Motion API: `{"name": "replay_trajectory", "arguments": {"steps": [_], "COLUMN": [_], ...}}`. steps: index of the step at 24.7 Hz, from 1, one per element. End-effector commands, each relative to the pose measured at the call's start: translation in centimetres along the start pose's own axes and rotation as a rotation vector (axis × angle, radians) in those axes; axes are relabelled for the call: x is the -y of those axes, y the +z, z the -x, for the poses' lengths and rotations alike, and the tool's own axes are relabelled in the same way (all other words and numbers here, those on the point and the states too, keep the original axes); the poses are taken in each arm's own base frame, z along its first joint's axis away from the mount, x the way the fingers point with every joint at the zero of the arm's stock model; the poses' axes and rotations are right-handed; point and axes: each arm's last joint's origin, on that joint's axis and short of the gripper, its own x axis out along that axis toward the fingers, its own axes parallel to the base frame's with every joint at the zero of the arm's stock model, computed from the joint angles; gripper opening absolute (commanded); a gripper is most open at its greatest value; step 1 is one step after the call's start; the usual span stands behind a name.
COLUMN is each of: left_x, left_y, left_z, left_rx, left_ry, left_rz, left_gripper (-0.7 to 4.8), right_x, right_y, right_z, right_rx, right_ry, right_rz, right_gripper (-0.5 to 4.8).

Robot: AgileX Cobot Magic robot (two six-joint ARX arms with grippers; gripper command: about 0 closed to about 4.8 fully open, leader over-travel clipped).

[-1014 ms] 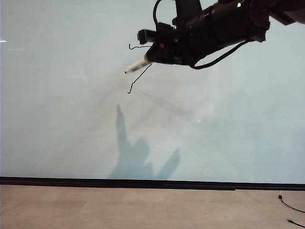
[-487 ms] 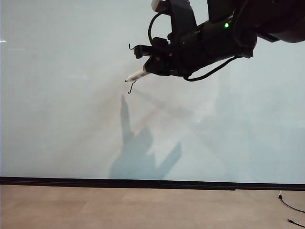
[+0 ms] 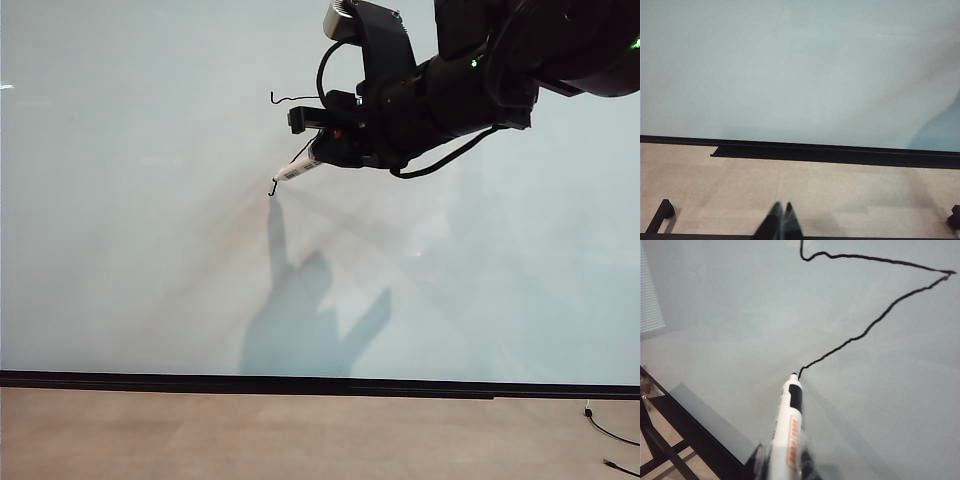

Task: Pick up the pen on the shelf to the right of the whiteboard and write the letter Z.

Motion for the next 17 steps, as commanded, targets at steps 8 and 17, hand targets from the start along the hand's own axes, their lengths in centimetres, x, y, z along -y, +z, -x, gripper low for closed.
{"name": "replay_trajectory", "arguments": {"steps": [8, 17], "left_x": [0.00, 0.00], "left_y": [0.18, 0.18], "left_z": [0.02, 0.02], "left_rx": [0.013, 0.013], "left_ry": [-0.001, -0.001], "left_rz": [-0.004, -0.004], "left_gripper": [-0.04, -0.05], "right_x": [0.40, 0.55], "right_y": [0.11, 0.09], "right_z": [-0.09, -0.09], "right_rx": [0.009, 0.007], "right_ry": [-0.016, -0.013], "right_rz": [-0.009, -0.013], "right_gripper": [-0.05, -0.05]}}
